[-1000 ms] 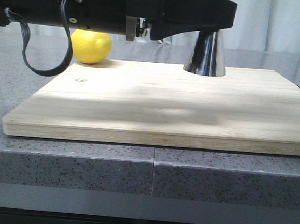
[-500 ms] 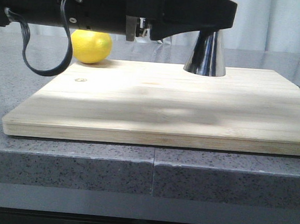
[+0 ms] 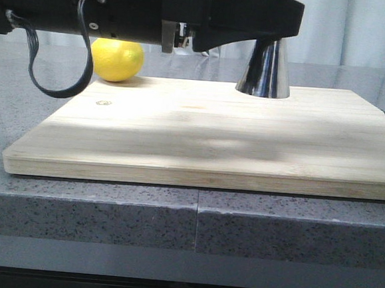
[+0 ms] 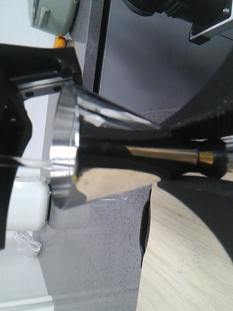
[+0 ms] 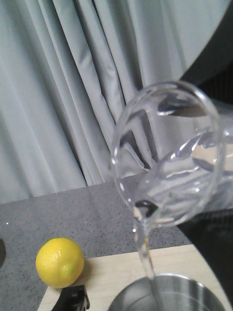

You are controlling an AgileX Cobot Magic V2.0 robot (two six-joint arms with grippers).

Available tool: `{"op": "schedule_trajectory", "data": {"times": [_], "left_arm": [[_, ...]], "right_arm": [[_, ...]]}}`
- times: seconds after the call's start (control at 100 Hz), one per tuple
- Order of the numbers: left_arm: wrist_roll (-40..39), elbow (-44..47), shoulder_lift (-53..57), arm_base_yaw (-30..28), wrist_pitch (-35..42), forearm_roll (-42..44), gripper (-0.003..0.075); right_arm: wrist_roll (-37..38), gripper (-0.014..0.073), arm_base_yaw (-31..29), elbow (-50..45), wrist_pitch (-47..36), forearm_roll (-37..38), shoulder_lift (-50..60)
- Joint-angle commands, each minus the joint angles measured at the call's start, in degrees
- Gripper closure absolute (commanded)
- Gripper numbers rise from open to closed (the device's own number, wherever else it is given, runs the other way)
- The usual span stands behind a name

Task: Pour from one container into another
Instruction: 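Tilt the beaker with the right gripper, pouring liquid into the jigger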

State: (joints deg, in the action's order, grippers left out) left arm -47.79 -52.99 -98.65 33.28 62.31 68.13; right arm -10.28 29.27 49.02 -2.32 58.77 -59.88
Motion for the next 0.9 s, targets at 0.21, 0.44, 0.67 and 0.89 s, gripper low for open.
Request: {"op": "schedule_trajectory", "data": {"times": [0.21,0.44,0.67,0.89], "left_arm": [[-0.4,-1.7,3.0,0.0,4.3,-3.3,0.0662],[-0.4,-1.7,3.0,0.0,4.3,-3.3,0.0662],[-0.4,-1.7,3.0,0.0,4.3,-3.3,0.0662],[-0.4,-1.7,3.0,0.0,4.3,-3.3,0.0662]], "right_arm": [[-0.3,0.0333,0.1,2.2,-1.7,4.1,0.8],[-0.3,0.0333,0.1,2.2,-0.9,7.7,0.8],[-0.3,0.0333,0.1,2.2,-0.7,9.2,0.8],[-0.3,0.0333,0.1,2.2,-0.7,11.6,0.8]]}}
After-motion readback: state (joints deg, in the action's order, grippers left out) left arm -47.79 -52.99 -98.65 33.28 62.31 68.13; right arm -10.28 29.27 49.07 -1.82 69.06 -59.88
